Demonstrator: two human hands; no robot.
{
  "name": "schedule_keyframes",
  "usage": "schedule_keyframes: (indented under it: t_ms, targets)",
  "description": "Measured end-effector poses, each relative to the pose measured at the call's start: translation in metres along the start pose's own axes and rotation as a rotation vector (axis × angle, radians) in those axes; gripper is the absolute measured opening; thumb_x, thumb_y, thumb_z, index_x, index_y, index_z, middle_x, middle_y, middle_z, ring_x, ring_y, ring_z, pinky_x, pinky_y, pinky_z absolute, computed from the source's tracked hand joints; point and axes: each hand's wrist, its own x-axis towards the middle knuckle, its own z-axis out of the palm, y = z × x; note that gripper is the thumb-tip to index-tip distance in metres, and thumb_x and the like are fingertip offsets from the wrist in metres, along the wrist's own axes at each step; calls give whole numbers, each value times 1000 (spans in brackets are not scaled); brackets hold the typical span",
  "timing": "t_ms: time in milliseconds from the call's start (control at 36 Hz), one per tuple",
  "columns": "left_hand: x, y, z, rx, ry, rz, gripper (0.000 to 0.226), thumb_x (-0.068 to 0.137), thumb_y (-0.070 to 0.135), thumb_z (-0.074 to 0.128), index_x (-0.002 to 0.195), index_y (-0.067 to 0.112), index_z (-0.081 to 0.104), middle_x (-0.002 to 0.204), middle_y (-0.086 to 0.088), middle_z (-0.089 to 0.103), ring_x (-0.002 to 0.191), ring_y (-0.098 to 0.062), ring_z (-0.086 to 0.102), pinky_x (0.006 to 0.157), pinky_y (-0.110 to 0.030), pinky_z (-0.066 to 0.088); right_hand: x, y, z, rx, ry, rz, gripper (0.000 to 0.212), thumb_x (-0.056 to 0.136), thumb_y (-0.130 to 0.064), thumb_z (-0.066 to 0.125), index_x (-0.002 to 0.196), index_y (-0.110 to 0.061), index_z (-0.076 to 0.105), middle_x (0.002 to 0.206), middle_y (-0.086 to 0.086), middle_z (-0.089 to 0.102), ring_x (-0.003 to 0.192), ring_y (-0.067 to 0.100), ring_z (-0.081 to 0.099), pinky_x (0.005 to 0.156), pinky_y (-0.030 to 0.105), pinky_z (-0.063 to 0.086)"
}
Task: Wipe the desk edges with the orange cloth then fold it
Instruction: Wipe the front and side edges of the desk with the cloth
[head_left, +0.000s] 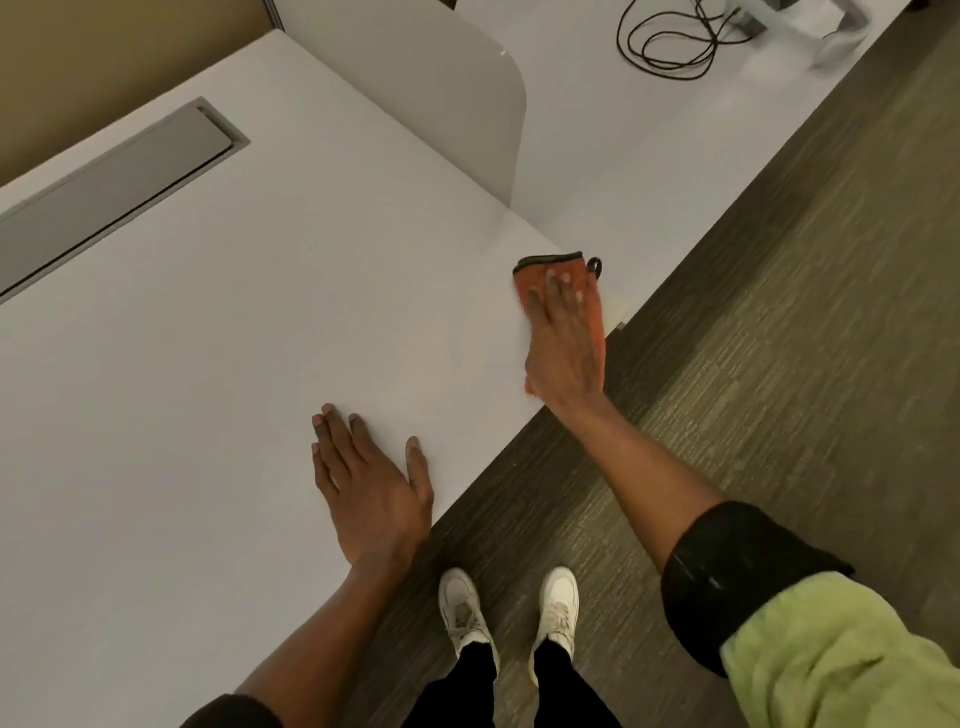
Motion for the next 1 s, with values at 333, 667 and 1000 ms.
schedule_keyframes:
  t_ms: [333, 667, 1000]
  targets:
    - [0, 2, 4, -28, 31, -27, 86, 110, 65, 28, 171, 6, 20, 184, -11, 3, 171, -26, -3, 138, -49, 7, -82, -24, 15, 146, -69, -503, 75, 89, 3, 36, 163, 0, 25, 172, 26, 13, 162, 42, 8, 132, 54, 13]
    - [0, 5, 2, -51, 33, -36, 85, 109, 65, 30, 170, 6, 24, 184, -10, 3, 171, -22, -4, 138, -47, 5, -24, 9, 15, 25, 98, -331, 71, 95, -10, 36, 164, -3, 23, 170, 22, 27, 160, 39, 20, 132, 57, 2]
    - [0, 0, 6, -40, 55, -34, 83, 109, 65, 32, 169, 9, 23, 184, -8, 4, 171, -20, -5, 138, -48, 7, -4, 33, 4, 96, 5, -195, 67, 98, 3, 42, 164, -6, 29, 172, 21, 25, 162, 37, 16, 134, 50, 3]
